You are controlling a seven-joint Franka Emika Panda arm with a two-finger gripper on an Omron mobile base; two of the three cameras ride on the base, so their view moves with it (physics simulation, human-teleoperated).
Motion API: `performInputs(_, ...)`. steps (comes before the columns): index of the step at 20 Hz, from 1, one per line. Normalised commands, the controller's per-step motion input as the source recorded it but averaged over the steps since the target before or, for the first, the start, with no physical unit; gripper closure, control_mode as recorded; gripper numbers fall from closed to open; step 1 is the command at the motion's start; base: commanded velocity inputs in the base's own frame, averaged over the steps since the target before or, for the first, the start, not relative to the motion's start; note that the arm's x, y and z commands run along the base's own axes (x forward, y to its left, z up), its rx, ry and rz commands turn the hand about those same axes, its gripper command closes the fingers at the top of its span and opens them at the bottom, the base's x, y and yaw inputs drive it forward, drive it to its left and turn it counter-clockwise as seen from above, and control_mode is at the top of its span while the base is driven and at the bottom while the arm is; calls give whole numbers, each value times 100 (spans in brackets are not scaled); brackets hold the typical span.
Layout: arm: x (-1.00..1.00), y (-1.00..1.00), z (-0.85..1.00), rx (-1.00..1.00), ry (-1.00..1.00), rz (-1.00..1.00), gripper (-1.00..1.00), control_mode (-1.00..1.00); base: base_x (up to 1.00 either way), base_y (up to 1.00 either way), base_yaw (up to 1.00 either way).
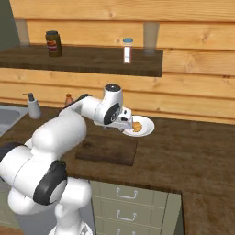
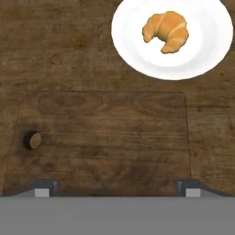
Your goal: From the different types of pastries on the counter, select a croissant and place it on the cutting board. Then retrieve a jar of jam from the cabinet and place it alongside the croissant on the cutting board.
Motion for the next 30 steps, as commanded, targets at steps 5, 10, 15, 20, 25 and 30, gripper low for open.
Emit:
performInputs(5,66,-32,-5,2,10,-8,-100,-100,0,0,0)
performInputs(10,39,-43,-18,3,6,-10,-100,-100,0,0,0)
performInputs(15,36,-25,-22,3,10,-10,-100,-100,0,0,0)
performInputs(20,35,-15,-32,0,1,-10,-100,-100,0,0,0)
performInputs(25,39,-1,-46,0,-4,-3,-100,-100,0,0,0)
performInputs(30,46,-5,-20,-2,-5,8,-100,-100,0,0,0)
